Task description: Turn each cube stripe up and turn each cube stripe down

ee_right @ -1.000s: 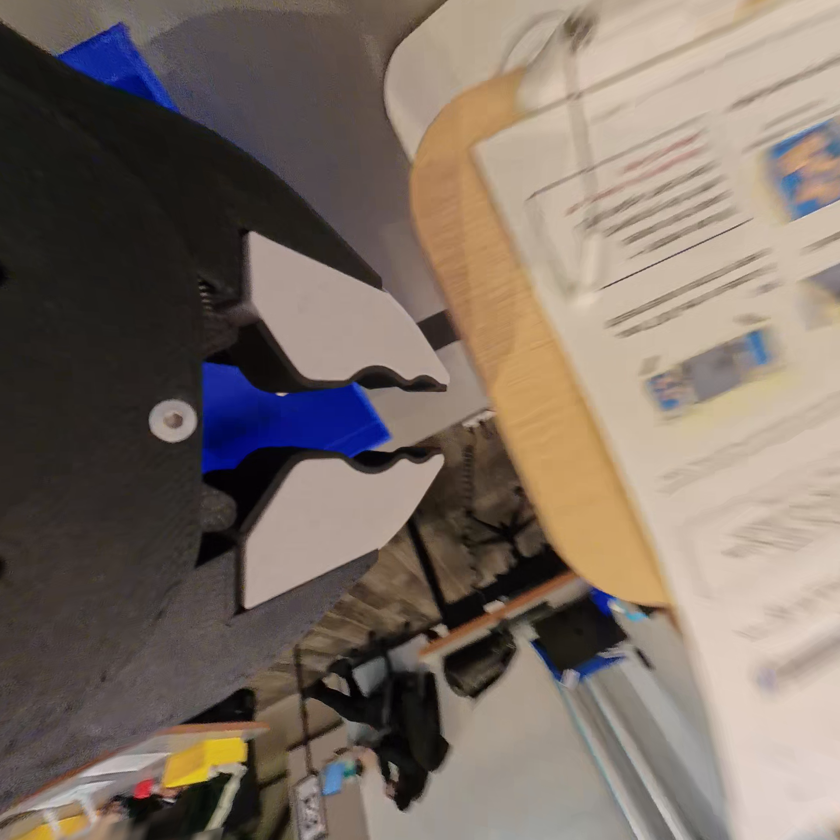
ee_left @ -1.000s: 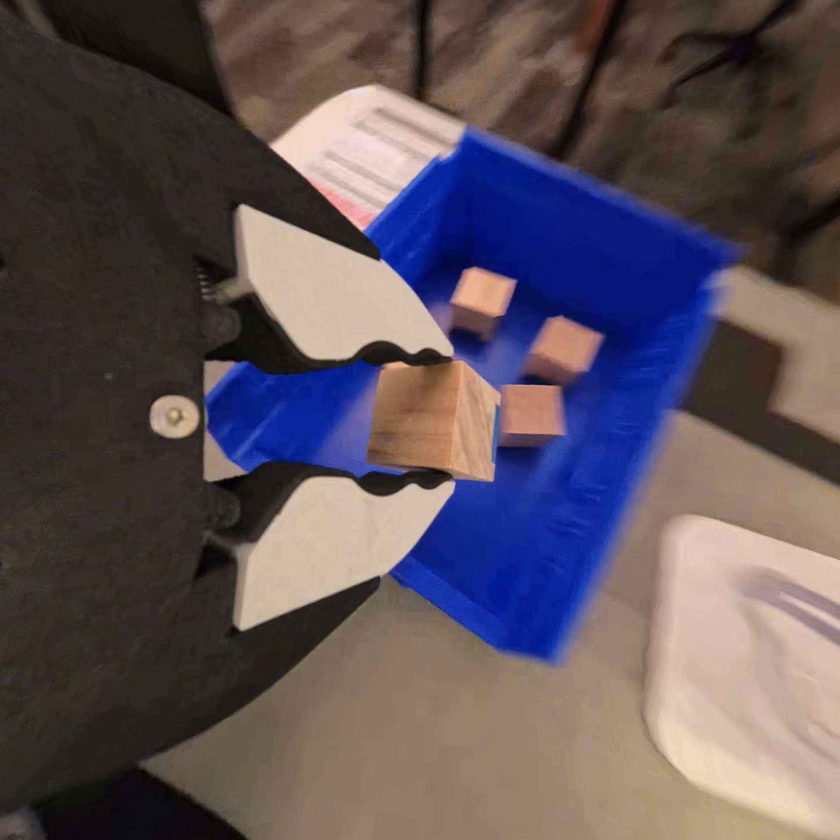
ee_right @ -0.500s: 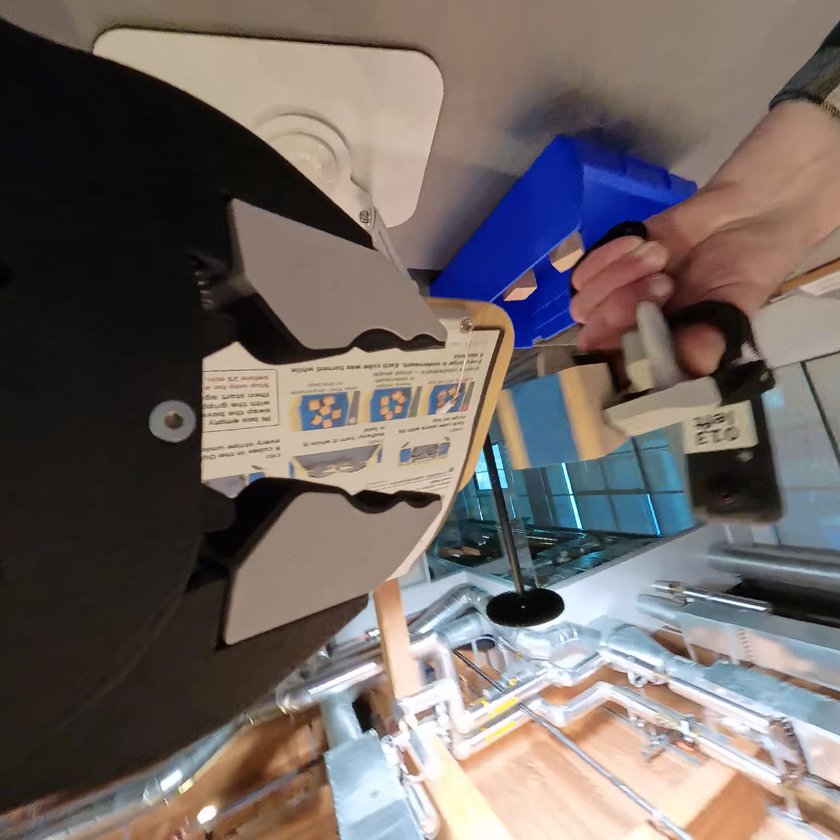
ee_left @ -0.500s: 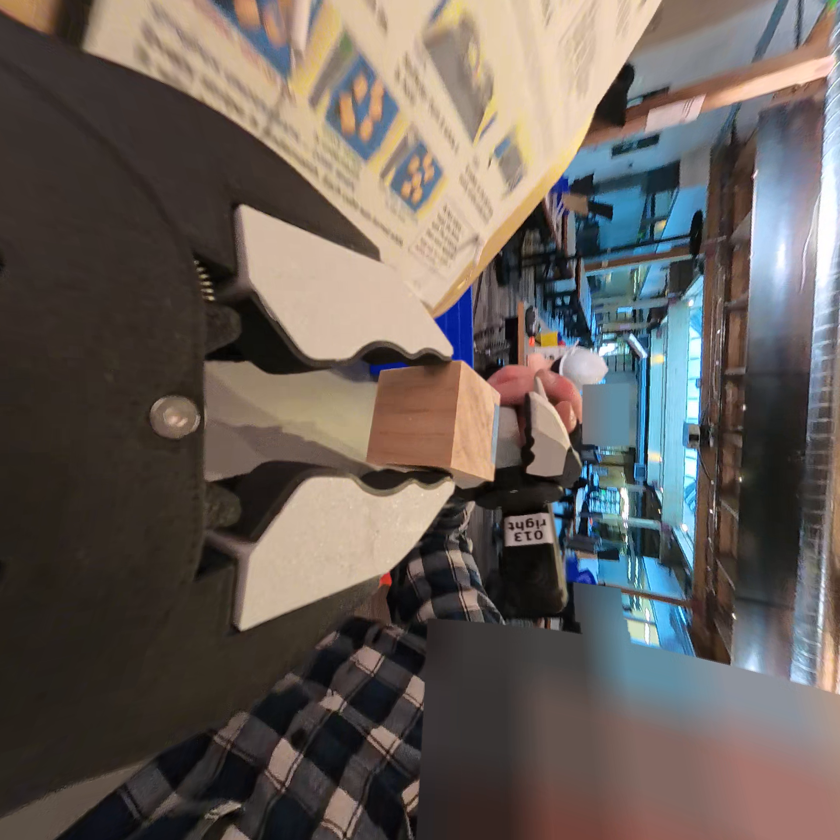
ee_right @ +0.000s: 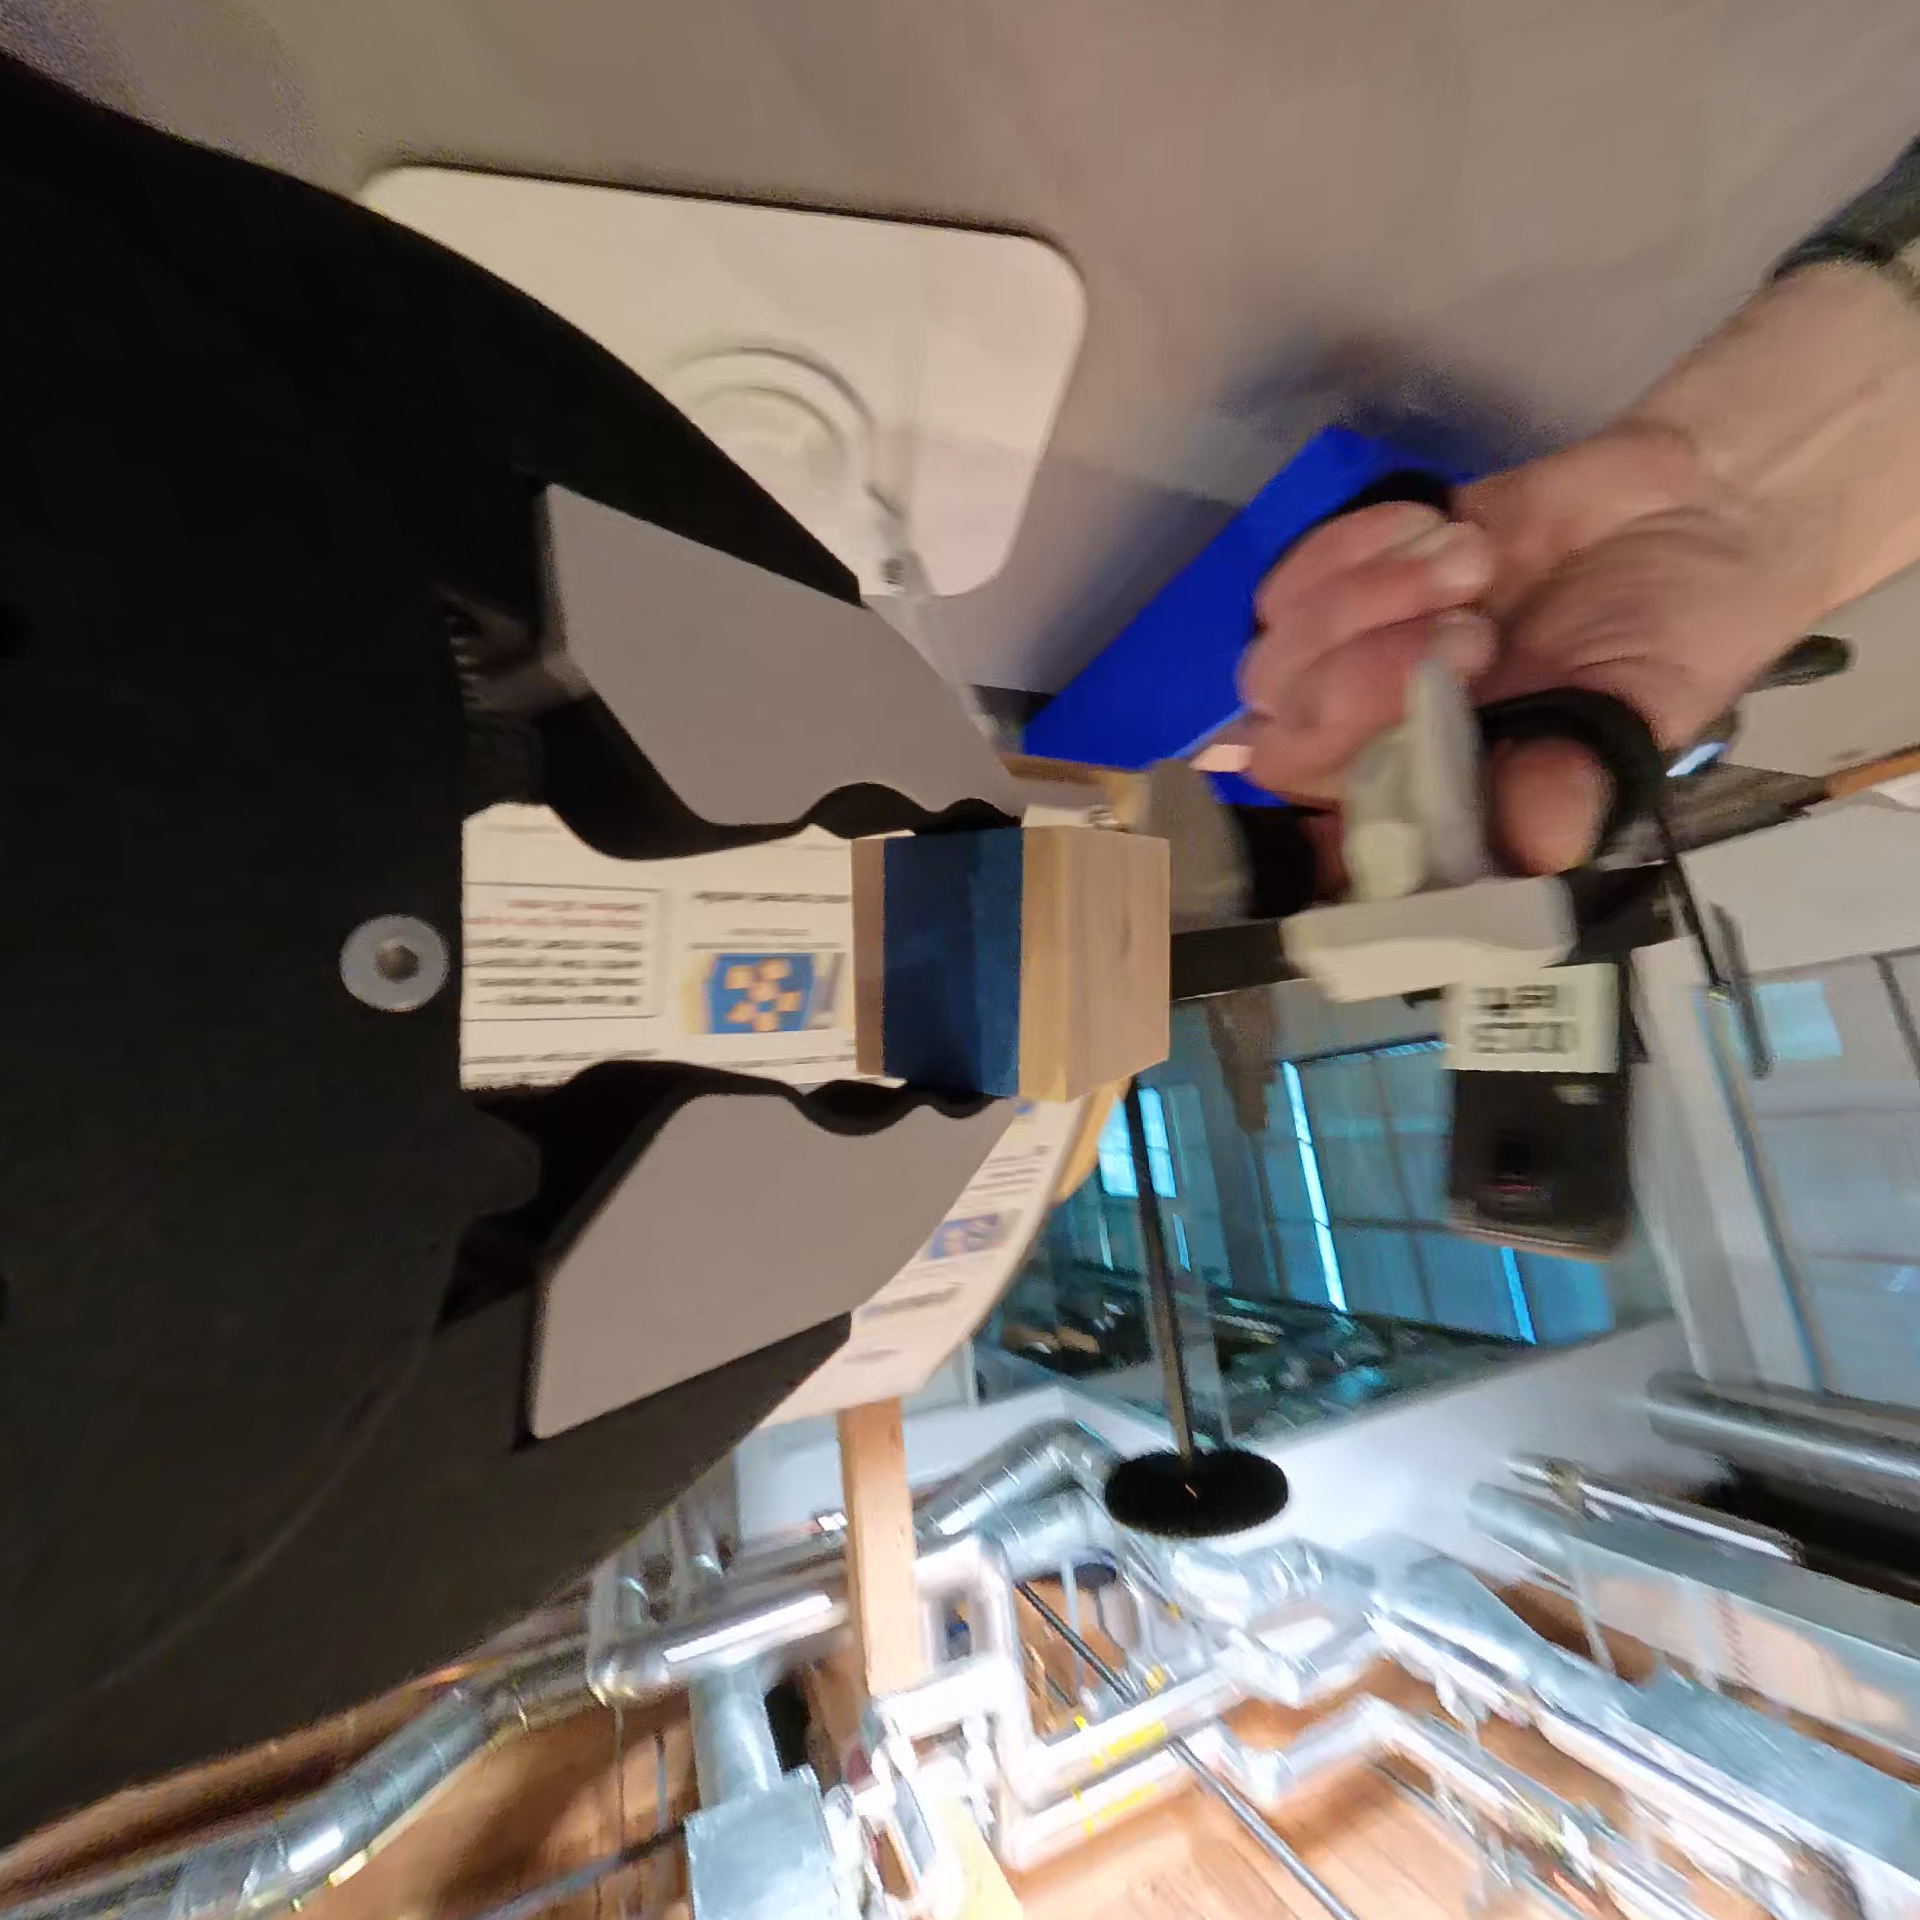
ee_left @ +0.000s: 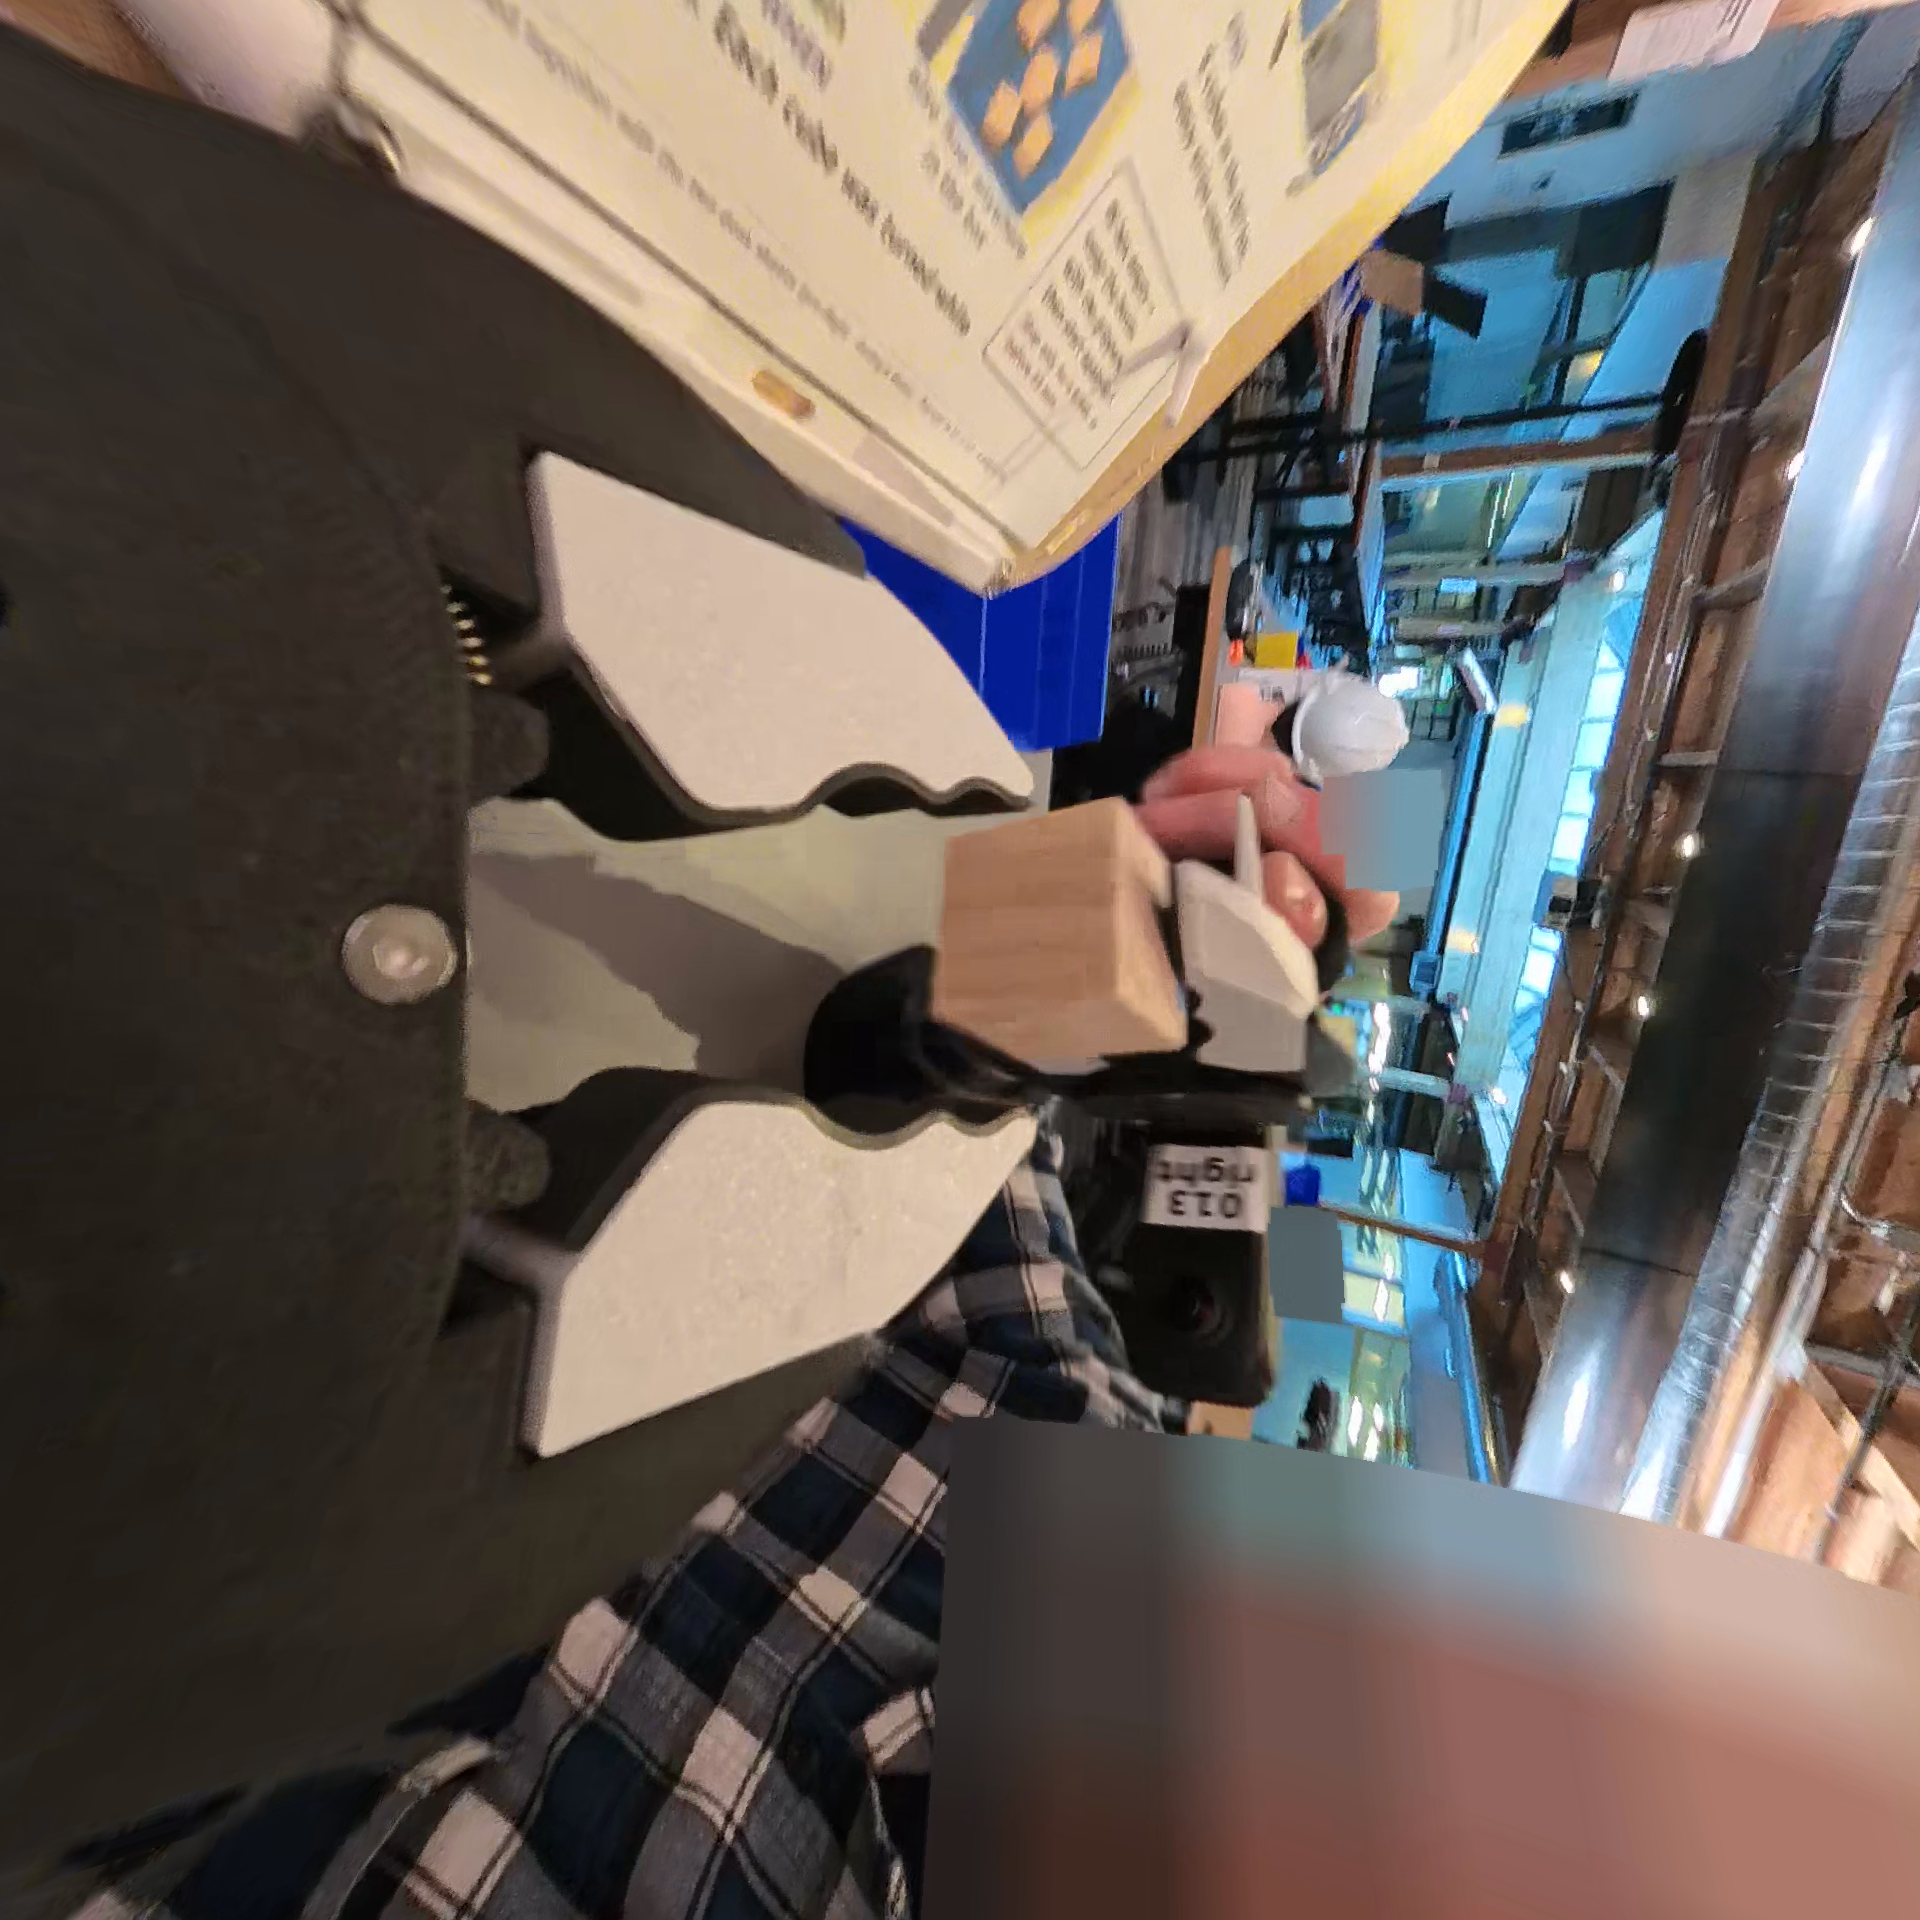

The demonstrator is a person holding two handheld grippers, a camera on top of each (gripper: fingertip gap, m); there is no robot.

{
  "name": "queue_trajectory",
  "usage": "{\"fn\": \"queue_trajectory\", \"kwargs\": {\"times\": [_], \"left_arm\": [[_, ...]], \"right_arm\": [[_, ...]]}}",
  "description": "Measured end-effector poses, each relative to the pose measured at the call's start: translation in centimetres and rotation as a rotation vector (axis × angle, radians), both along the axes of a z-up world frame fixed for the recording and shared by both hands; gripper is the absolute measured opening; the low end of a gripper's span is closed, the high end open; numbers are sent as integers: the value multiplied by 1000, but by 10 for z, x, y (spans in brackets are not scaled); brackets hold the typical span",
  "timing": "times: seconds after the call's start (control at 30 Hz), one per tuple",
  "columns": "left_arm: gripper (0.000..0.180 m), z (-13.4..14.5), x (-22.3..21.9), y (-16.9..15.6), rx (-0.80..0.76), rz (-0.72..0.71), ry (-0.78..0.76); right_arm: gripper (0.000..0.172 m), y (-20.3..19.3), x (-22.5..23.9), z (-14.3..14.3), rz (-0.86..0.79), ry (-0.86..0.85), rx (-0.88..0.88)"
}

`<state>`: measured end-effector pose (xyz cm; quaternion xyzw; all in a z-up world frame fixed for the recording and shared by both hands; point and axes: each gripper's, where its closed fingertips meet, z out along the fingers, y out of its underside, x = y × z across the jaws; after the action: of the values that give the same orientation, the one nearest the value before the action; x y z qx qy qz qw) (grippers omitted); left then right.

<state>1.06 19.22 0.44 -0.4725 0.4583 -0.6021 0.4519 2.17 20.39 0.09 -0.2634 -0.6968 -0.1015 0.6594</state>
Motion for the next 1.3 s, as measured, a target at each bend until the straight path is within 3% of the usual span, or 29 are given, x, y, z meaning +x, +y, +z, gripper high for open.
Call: {"fn": "queue_trajectory", "kwargs": {"times": [0.13,0.27,0.37,0.53,0.67,0.87,1.07,1.17,1.3], "left_arm": [[37,13,-21,13,120,129,31],[12,20,-37,21,237,227,73],[0,20,-45,28,294,296,113],[0,16,-49,35,361,374,188],[0,12,-47,34,394,377,228],[0,12,-48,34,404,376,232],[0,13,-48,31,412,372,233],[0,13,-50,32,439,392,262],[7,22,-70,42,504,490,309]], "right_arm": [[45,59,79,8,-233,-117,-200],[45,123,192,-15,-579,-216,-419],[46,144,252,-60,-724,-324,-633],[46,163,309,-148,-880,-518,-928],[46,167,315,-201,-871,-636,-1055],[45,169,306,-228,-814,-705,-1070],[46,174,295,-229,-776,-685,-1028],[77,182,293,-227,-809,-654,-991],[81,187,290,-199,-819,-586,-919]]}}
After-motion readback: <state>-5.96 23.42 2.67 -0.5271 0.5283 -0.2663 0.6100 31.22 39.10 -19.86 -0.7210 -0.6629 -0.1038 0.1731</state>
